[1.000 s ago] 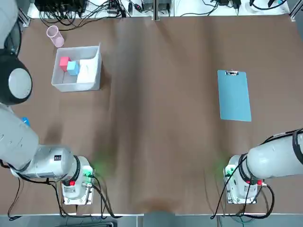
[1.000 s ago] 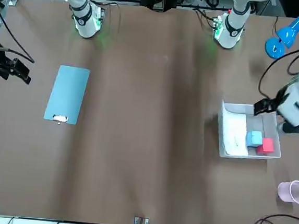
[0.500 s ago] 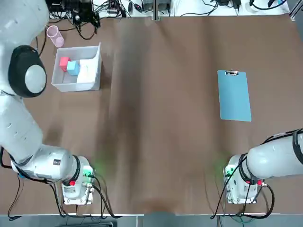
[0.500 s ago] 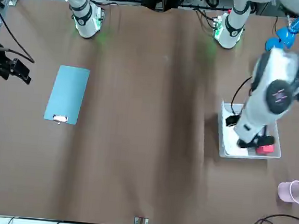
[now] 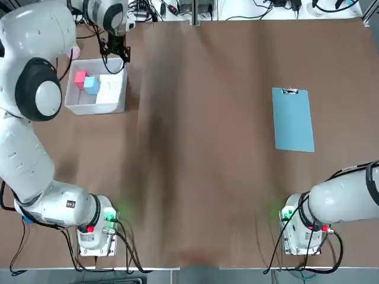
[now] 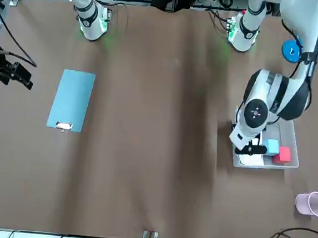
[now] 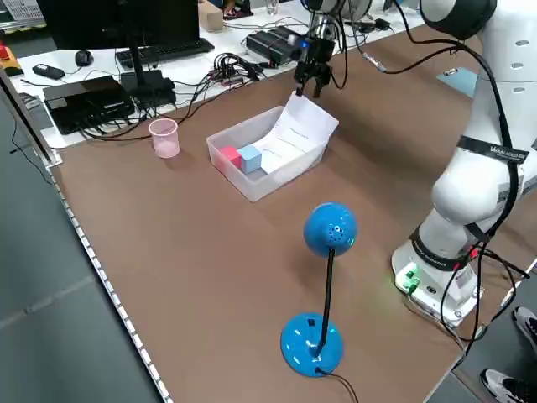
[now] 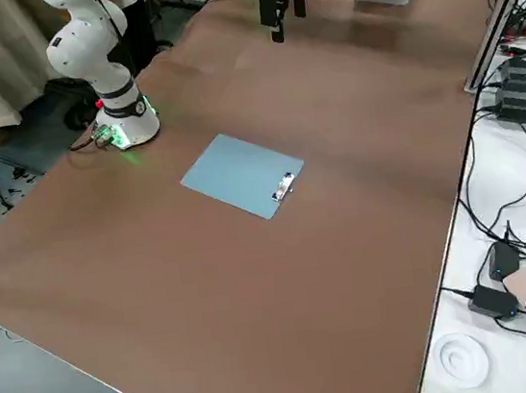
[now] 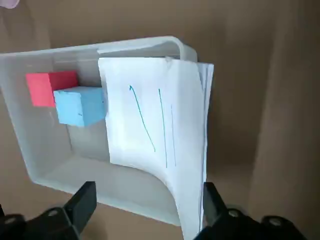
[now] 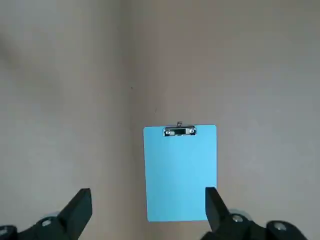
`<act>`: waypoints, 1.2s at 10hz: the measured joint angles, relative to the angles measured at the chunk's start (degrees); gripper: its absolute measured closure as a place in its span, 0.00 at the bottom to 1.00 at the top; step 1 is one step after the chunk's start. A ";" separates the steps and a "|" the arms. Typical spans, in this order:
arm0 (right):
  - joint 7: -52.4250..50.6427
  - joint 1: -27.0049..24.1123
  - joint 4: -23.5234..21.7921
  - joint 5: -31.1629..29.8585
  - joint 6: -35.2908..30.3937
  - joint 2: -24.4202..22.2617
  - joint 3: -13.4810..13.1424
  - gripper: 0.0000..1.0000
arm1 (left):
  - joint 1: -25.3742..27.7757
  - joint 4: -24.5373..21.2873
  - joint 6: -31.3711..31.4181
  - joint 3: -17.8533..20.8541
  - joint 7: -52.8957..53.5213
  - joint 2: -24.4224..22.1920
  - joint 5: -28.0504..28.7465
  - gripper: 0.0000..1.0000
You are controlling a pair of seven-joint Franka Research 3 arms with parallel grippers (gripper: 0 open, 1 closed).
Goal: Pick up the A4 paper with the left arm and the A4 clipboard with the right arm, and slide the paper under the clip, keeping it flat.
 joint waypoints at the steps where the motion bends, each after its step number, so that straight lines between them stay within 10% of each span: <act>1: 0.16 0.01 -0.02 0.00 -0.02 0.01 0.02 0.00 | -0.17 -1.91 1.92 -0.06 -1.24 0.03 0.71 0.08; 7: 17.79 -5.53 -5.45 1.06 7.83 5.70 -0.56 0.01 | -0.46 -3.31 6.16 -0.33 -4.99 0.48 0.90 0.08; 12: 32.55 -12.11 -25.96 4.19 39.46 12.95 -0.65 0.01 | -0.51 -3.42 7.76 -0.37 -5.55 1.67 0.91 0.09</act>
